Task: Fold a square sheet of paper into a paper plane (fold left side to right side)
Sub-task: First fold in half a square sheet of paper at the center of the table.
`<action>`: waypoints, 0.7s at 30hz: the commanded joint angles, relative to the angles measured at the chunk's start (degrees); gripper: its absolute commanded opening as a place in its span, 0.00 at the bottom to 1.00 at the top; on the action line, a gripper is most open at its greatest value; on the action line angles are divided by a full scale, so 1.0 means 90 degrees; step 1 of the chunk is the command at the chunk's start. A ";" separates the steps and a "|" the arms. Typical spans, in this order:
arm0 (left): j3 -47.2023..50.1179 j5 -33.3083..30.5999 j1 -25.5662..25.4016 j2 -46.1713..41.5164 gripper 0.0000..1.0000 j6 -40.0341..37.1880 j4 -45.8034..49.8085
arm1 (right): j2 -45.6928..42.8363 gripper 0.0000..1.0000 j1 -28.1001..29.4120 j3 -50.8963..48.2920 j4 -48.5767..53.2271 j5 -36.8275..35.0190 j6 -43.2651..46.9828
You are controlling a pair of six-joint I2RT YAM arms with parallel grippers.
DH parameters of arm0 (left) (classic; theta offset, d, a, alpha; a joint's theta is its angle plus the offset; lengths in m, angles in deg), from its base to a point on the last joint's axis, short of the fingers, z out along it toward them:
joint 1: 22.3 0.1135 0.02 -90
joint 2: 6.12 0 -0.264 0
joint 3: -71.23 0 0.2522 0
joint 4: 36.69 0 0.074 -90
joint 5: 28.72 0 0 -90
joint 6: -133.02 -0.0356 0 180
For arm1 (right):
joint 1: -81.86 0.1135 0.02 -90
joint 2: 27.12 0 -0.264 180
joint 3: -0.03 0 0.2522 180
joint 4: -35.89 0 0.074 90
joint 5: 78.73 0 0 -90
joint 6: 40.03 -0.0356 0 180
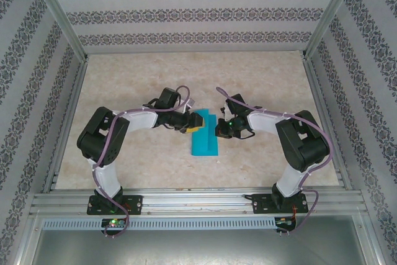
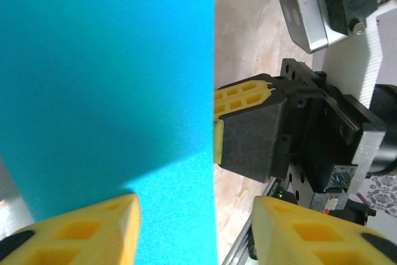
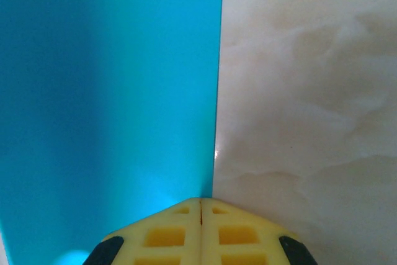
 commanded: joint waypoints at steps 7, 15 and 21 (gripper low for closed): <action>-0.0146 -0.0220 -0.0096 0.0123 0.25 -0.0151 0.0133 | 0.0123 0.00 0.0094 -0.0047 0.0174 -0.0299 0.0103; -0.0172 -0.0295 -0.0109 0.0171 0.04 -0.0167 0.0236 | 0.0077 0.00 0.0109 -0.0029 0.0169 -0.0318 0.0120; -0.0170 -0.0344 -0.0120 0.0174 0.00 -0.0216 0.0327 | 0.0026 0.00 0.0104 -0.0008 0.0161 -0.0313 0.0112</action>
